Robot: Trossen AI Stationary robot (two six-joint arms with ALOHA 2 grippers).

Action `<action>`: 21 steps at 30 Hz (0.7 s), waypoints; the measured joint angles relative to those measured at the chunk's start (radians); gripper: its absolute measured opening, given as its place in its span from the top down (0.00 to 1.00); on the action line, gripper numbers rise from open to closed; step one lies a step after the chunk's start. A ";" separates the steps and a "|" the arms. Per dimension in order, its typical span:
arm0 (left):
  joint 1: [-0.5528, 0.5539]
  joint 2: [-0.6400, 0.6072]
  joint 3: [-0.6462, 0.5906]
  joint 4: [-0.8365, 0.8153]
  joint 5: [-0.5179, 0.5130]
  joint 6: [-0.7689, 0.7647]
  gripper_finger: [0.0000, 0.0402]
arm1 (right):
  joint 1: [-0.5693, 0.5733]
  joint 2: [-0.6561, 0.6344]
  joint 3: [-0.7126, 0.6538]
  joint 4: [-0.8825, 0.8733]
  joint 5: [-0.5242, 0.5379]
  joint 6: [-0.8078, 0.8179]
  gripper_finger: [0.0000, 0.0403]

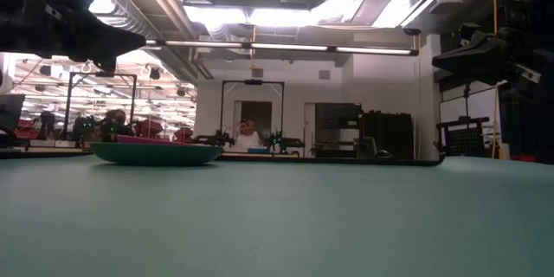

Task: Stack plastic plates
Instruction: Return to Home Position

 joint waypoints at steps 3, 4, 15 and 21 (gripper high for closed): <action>0.000 0.000 0.000 0.000 -0.001 -0.013 1.00 | 0.000 0.000 0.000 0.000 0.000 0.000 0.99; 0.000 0.000 0.000 0.000 -0.004 -0.011 1.00 | 0.000 0.000 0.000 0.000 0.000 0.000 0.99; 0.000 0.000 0.000 0.001 -0.008 -0.009 1.00 | 0.000 0.000 0.000 0.000 0.000 0.000 0.99; 0.000 0.000 0.000 0.001 -0.008 -0.009 1.00 | 0.000 0.000 0.000 0.000 0.000 0.000 0.99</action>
